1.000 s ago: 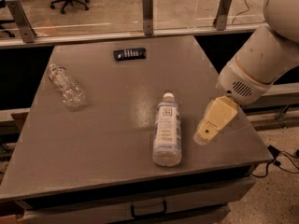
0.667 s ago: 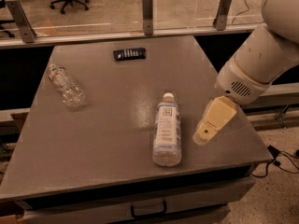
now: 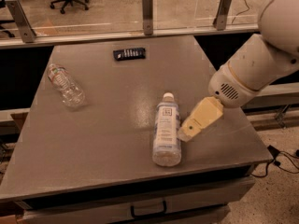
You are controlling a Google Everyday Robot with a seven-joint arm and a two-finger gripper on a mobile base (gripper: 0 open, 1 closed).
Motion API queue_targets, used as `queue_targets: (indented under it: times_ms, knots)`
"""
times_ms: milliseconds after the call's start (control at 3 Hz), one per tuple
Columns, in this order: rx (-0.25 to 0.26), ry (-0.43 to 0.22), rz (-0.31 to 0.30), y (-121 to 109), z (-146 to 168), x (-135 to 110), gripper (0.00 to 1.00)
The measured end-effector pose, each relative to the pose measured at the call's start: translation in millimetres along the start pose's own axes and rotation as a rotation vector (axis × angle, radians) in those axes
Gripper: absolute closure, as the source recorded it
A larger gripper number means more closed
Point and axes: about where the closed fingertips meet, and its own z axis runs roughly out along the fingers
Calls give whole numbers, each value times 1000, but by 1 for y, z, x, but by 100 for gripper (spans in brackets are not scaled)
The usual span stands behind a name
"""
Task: Move blue plastic bottle near rxbar blueberry
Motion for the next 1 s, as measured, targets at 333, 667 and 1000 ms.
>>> queue_targets:
  times_ms: [333,667,1000]
  knots:
    - [8,-61,198,-5,17,-10,0]
    - [10,-108,381,-9,30,-19,0]
    - [11,-117,530,-8,40,-35,0]
